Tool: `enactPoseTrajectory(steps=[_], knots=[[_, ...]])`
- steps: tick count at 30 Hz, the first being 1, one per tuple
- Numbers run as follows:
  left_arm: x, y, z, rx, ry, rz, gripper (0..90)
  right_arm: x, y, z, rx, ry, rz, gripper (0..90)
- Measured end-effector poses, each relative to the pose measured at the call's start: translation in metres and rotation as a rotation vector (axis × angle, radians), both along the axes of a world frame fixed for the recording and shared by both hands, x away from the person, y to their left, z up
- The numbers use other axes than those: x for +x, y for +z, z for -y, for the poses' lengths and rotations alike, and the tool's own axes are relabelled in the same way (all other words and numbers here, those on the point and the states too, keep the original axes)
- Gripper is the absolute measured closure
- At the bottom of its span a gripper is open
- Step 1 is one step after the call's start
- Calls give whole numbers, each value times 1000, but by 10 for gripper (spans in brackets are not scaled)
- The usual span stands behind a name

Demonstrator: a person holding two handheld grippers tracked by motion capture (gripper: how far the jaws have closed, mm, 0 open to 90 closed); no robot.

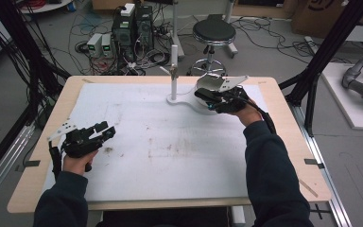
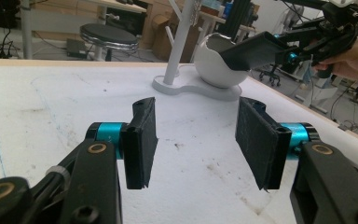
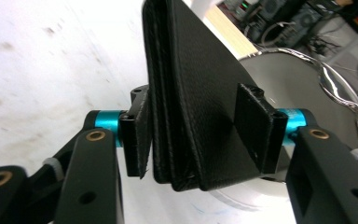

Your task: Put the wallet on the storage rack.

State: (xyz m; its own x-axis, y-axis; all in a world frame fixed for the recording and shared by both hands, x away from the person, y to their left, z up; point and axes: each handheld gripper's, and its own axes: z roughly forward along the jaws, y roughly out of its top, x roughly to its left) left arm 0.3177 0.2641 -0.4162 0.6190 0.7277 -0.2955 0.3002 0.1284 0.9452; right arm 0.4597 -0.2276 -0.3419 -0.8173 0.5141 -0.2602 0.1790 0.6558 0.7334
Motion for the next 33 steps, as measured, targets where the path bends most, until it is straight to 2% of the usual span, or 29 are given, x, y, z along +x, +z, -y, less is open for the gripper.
enactPoseTrajectory(steps=[5, 6, 9, 10, 11, 13, 15, 16, 19, 26, 33], knots=[[0, 0, 0, 0, -3, -2, 480, 1, 3, 4, 80, 31, -39, 466], [0, 0, 0, 1, -2, 0, 480, 1, 3, 4, 80, 31, -39, 466], [0, 0, 1, 0, -2, -4, 480, 1, 3, 4, 89, 32, -80, 462], [0, 0, 1, 3, -4, -3, 480, 2, 2, 5, 78, 31, -81, 456], [0, 0, 1, 3, -5, -2, 480, 4, -2, 6, 106, 34, -134, 463], [0, 0, 1, 3, -5, -2, 480, 5, -3, 6, 109, 38, -140, 463], [0, 0, 1, 2, -3, -4, 480, 6, -4, 5, 90, 30, -126, 493], [0, 0, 1, 1, -3, -4, 480, 6, -4, 4, 63, 10, -104, 504], [0, 0, 0, 1, -4, -4, 480, 7, -3, 2, 52, 16, -95, 507], [0, 0, 0, 0, -4, -3, 481, 7, -4, 4, 59, -4, -116, 443], [0, 0, 0, 0, -5, -1, 480, 0, 3, 5, 75, -6, -91, 389]])
